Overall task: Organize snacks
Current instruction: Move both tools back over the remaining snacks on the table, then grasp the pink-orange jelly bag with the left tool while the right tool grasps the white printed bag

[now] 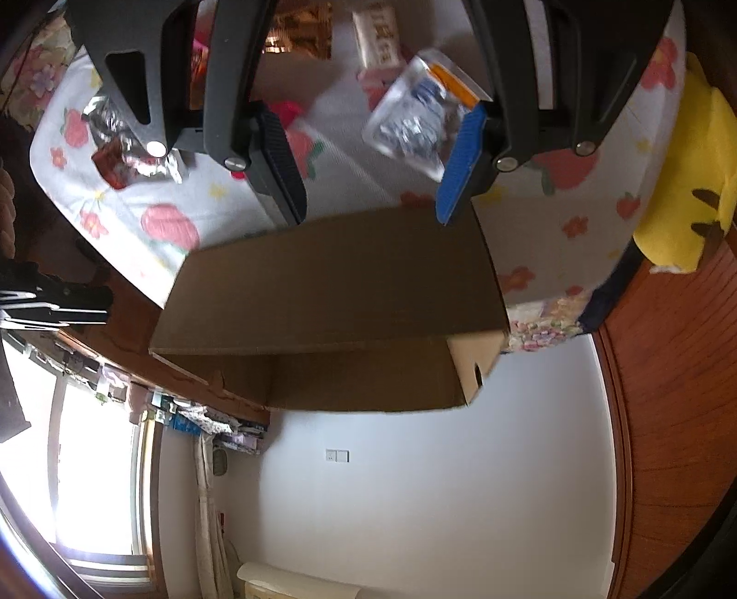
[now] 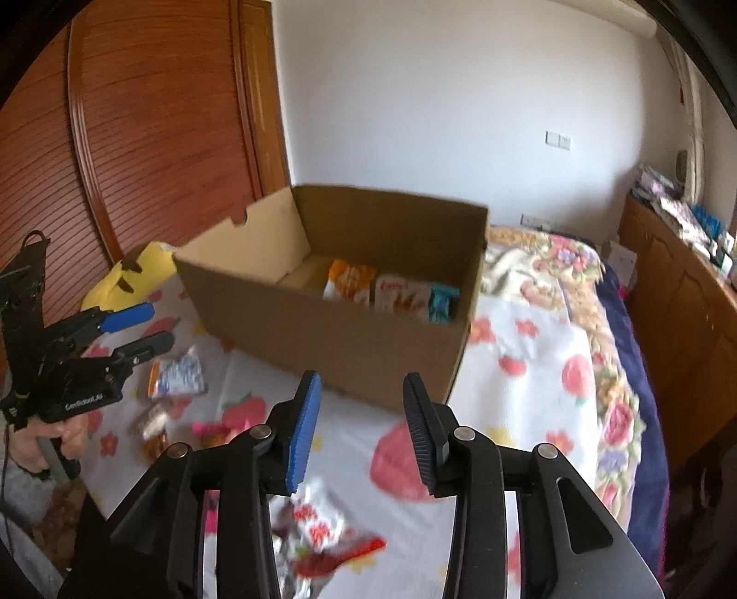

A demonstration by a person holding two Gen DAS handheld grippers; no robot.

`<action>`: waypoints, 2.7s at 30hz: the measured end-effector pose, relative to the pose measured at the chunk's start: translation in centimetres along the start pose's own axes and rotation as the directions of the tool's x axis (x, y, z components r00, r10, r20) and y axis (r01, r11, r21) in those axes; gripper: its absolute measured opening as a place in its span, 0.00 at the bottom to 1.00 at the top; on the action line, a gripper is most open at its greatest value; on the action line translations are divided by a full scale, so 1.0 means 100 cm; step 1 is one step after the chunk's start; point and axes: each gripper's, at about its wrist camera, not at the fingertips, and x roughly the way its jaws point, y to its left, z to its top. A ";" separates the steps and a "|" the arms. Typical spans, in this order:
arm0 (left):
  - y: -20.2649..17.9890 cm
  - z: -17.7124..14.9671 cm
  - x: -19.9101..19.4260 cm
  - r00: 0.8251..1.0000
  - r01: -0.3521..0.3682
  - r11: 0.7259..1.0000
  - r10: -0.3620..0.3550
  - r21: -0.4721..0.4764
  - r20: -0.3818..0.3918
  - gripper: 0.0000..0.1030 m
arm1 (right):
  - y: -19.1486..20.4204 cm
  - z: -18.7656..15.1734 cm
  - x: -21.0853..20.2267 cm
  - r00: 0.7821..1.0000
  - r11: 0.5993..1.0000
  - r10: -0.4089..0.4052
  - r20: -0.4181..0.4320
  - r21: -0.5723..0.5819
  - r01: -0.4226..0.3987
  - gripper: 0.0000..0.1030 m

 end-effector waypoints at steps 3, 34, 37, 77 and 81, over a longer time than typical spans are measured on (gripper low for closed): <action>-0.004 -0.009 0.003 1.000 -0.004 1.000 0.004 0.015 -0.024 0.58 | 0.003 -0.016 -0.001 1.000 1.000 -0.013 -0.018 -0.002 0.013 0.37; -0.038 -0.043 -0.012 0.993 0.093 0.995 -0.095 -0.036 -0.073 0.58 | -0.002 -0.109 0.021 0.984 0.967 0.132 -0.117 0.233 -0.102 0.48; -0.041 -0.044 -0.010 0.991 0.102 0.994 -0.106 -0.046 -0.081 0.58 | -0.008 -0.107 0.026 0.981 0.952 0.162 -0.106 0.280 -0.127 0.48; -0.079 -0.032 0.048 0.945 0.092 0.983 -0.137 -0.161 -0.297 0.62 | -0.011 -0.108 0.031 0.999 0.953 0.034 -0.031 0.302 -0.023 0.06; -0.072 -0.028 0.050 0.938 0.104 0.972 -0.166 -0.210 -0.304 0.63 | -0.008 -0.108 0.031 0.999 0.959 0.022 -0.024 0.282 -0.014 0.06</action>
